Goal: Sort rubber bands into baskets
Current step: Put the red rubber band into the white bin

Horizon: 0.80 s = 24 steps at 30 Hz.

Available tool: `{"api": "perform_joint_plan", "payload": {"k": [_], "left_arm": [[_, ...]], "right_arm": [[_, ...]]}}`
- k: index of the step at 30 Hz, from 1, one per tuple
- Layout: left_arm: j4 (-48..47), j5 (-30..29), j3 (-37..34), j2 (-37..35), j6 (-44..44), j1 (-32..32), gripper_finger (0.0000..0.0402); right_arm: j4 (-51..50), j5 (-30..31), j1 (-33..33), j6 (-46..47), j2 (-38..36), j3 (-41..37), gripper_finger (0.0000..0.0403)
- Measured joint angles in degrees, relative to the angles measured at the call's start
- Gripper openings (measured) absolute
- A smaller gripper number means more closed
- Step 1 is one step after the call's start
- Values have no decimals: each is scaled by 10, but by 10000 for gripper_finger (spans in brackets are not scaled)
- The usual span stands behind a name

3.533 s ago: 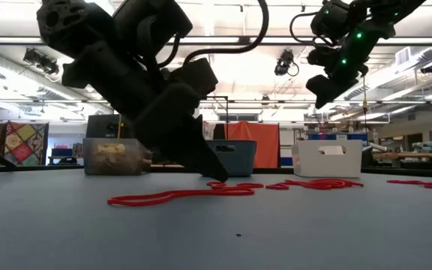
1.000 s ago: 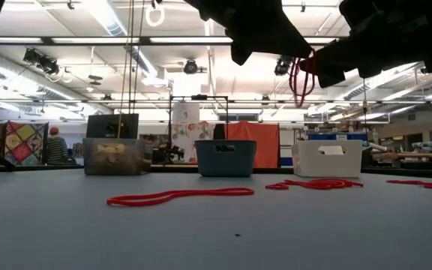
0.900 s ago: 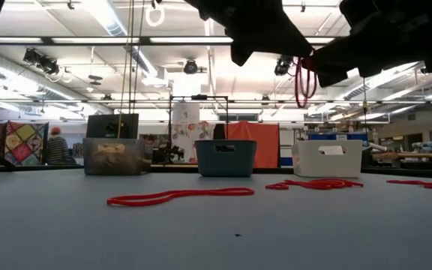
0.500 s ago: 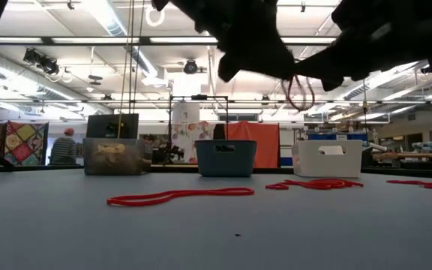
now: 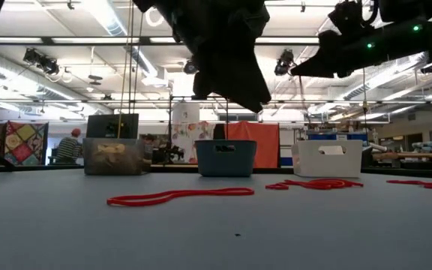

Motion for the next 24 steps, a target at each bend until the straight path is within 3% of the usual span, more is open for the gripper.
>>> {"api": "perform_joint_plan", "payload": {"k": [6,13,24], "left_arm": [[11,-15,-20,0,2,-14,141],[53,-21,-58,0,2,-15,141],[56,-43,-101,0,-15,-15,141]], "right_arm": [[-8,39,-68,-87,-41,0,7],[-51,40,-157,-99,-39,0,7],[-154,7,-252,6,-19,0,22]]}}
